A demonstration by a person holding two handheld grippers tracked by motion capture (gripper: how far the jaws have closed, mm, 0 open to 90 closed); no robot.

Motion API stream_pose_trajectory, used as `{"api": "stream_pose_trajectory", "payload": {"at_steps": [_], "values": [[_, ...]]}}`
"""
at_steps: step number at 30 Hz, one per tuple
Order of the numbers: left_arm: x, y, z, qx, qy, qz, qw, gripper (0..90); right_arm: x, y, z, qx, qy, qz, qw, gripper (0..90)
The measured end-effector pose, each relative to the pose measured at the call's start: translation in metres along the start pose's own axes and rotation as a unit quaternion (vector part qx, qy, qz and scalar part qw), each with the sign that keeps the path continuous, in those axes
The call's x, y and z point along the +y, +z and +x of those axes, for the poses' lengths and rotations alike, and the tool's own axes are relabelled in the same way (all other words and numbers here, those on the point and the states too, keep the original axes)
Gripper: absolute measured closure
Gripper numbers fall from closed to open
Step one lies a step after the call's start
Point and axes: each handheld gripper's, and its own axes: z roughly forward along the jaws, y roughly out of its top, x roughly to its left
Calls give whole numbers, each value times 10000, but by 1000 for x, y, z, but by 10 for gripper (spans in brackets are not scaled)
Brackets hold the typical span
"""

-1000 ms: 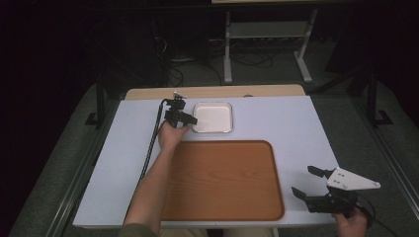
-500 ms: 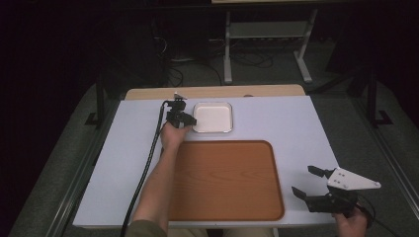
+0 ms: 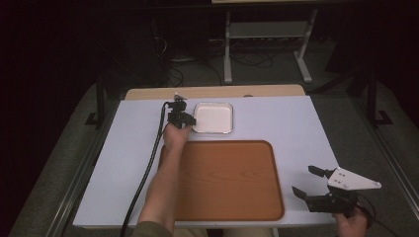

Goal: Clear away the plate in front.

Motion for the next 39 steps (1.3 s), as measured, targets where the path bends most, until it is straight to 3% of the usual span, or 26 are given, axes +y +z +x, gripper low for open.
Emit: {"api": "stream_pose_trajectory", "payload": {"at_steps": [1,4,10,31,39], "values": [[0,0,0,0,0,0,10000,848,0,0,0,0,0,0,10000,130],[-1,2,2,-138,-312,-107,9994,876,0,1,0,9,8,5,10000,130],[-4,1,3,-246,-564,-278,9977,887,0,1,0,3,5,25,10000,130],[-2,-31,9,-346,-868,-620,9937,887,0,0,0,-56,39,38,10000,130],[0,-51,10,-656,-792,-815,9914,887,0,0,1,-67,37,53,10000,130]]}}
